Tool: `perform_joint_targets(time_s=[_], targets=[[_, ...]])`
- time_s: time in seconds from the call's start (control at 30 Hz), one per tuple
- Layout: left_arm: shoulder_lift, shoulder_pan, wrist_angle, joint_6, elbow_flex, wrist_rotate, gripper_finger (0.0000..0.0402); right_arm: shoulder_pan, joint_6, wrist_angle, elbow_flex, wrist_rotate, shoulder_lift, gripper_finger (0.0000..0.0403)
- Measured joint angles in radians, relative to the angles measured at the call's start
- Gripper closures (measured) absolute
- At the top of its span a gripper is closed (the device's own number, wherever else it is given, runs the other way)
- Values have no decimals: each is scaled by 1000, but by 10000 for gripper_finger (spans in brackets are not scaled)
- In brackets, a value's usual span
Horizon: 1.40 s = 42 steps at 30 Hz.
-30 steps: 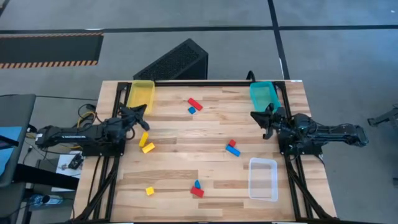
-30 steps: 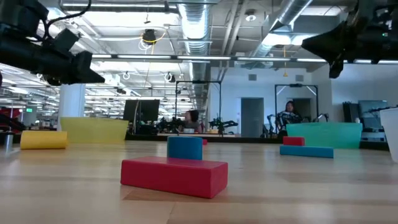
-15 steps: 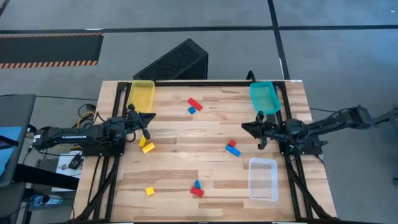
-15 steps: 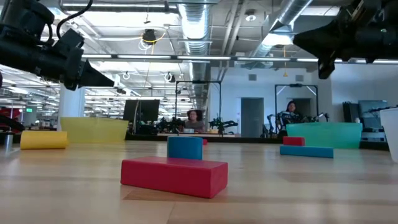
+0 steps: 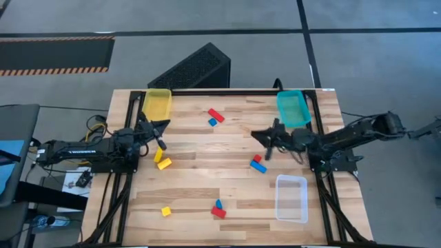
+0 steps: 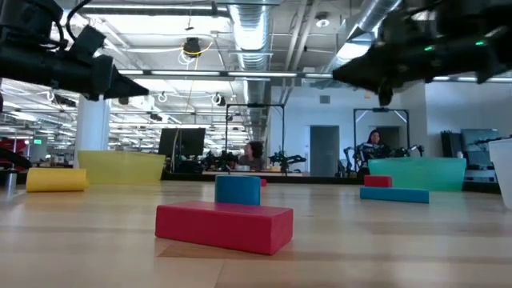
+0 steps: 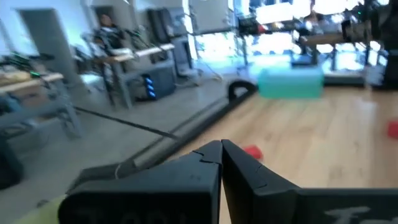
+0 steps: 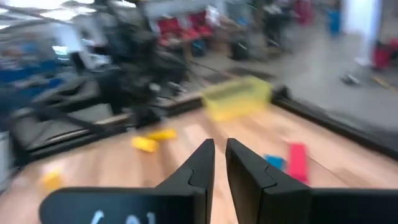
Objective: Sort & place blocks by color
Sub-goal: Put the middle right red block into the light blue bin
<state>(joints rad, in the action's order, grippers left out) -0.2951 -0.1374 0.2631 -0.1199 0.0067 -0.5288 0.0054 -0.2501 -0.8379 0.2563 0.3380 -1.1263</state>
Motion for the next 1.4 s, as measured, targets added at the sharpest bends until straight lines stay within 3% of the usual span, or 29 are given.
perform_joint_targets(time_s=[0.17,0.33,0.5,0.57,0.93,1.23,1.4], targets=[[0,0,60,1,0,53,385,-95,-12,312,169,5,-105,311],[0,4,-29,114,0,141,350,-118,-47,731,362,5,-158,271],[0,22,-169,209,0,151,321,-58,-302,1202,518,-16,-186,226],[0,34,-185,222,0,152,315,-19,-389,1314,540,-61,-191,216],[0,152,-182,321,0,148,310,147,-487,1341,538,-70,-307,201],[0,274,-175,373,0,42,309,127,-481,1337,541,-76,-421,186],[0,327,-175,394,0,-6,310,115,-464,1353,538,-130,-452,173]])
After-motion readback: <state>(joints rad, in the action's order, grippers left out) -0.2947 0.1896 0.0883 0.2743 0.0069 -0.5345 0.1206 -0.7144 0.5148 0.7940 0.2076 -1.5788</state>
